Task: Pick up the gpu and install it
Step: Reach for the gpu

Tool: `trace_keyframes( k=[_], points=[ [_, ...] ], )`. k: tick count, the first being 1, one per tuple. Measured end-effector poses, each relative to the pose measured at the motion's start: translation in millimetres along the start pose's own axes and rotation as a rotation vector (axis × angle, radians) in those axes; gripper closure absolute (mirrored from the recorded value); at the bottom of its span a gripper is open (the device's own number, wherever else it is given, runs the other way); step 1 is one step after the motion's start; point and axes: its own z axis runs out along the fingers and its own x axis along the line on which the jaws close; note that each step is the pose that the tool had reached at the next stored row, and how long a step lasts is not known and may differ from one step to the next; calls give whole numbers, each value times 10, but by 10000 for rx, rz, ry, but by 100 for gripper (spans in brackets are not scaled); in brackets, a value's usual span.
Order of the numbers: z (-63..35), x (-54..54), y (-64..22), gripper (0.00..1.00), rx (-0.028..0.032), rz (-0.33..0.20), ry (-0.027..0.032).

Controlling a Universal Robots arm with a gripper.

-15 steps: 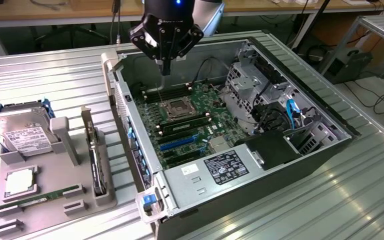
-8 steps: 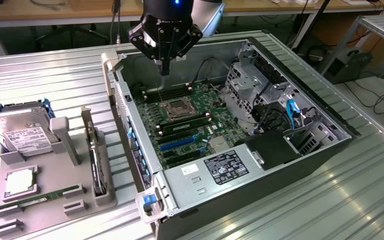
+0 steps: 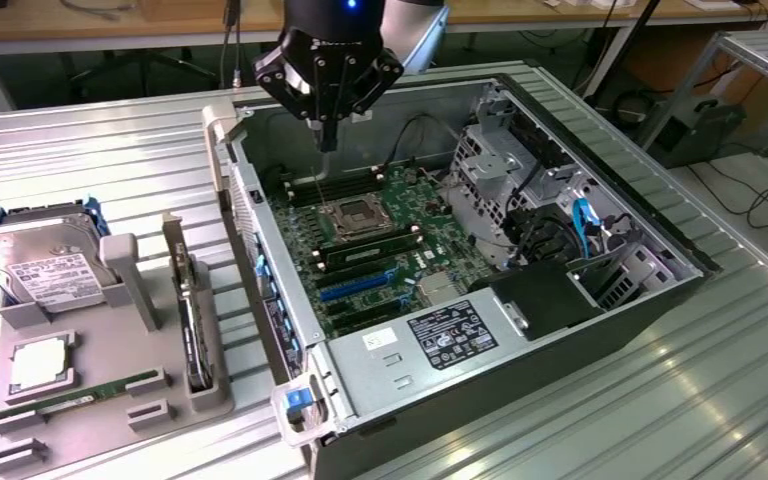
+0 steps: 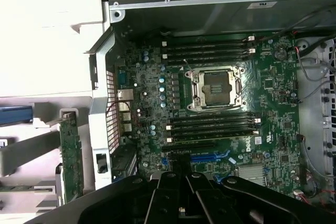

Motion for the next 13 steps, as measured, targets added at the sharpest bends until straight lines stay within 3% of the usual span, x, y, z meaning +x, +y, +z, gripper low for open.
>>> trace_keyframes(
  k=[13],
  points=[
    [-1, 35, -3, 89, -1, 0, 0]
  ],
)
